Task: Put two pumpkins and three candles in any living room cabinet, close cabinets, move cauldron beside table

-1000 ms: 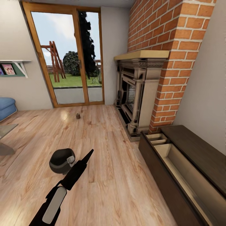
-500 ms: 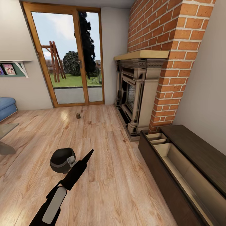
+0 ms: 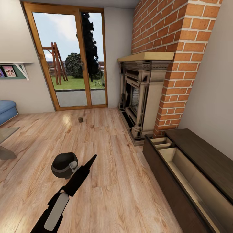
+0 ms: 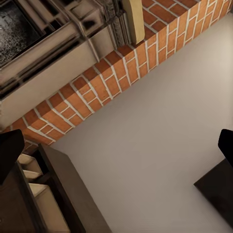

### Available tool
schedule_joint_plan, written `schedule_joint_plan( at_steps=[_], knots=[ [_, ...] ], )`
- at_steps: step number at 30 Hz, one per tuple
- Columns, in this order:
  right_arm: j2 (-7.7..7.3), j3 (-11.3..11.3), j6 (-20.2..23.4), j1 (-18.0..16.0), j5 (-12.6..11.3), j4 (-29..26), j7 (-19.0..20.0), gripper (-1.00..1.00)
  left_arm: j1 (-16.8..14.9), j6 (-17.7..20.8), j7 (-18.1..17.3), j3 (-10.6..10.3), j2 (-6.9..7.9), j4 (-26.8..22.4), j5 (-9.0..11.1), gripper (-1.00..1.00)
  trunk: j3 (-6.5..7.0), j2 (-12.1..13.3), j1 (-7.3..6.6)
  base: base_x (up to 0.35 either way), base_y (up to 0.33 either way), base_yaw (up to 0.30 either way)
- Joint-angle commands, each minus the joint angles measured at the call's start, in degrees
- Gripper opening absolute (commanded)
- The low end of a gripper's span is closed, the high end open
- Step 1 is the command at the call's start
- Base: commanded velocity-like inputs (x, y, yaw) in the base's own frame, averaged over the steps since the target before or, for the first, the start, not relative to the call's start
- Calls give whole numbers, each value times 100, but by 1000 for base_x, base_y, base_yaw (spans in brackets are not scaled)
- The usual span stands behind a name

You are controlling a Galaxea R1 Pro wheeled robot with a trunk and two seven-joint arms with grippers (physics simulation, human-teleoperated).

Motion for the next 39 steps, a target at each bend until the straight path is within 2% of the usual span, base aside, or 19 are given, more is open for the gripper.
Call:
schedule_joint_plan(
  at_steps=[1,3,4,8,23,30,36,39],
  knots=[
    [0,0,0,0,-1,2,0,100,0,0,-10,5,-2,47,11,100,0,0,0,0,0,0],
    [1,0,0,0,1,1,0,100,0,0,-25,14,-3,66,19,100,0,0,0,0,0,0],
    [2,0,0,0,4,-2,0,100,0,-151,-50,182,0,86,39,100,0,0,0,0,0,0],
    [4,0,0,0,4,-5,0,100,0,-244,-67,220,6,86,37,100,0,0,0,0,0,0],
    [22,0,-61,0,11,3,9,100,0,-203,-7,218,38,12,0,100,269,602,-329,-2,0,0],
    [27,5,-187,0,-12,19,9,100,0,-196,-1,211,21,2,-9,100,395,882,-483,-245,-29,0],
    [38,8,-390,0,2,397,5,100,0,-201,0,211,21,13,-10,100,503,1123,-615,-198,-44,0],
    [43,16,-626,0,7,665,6,100,0,-216,0,211,12,16,-10,100,557,1243,-681,-30,-6,0]
  ],
)
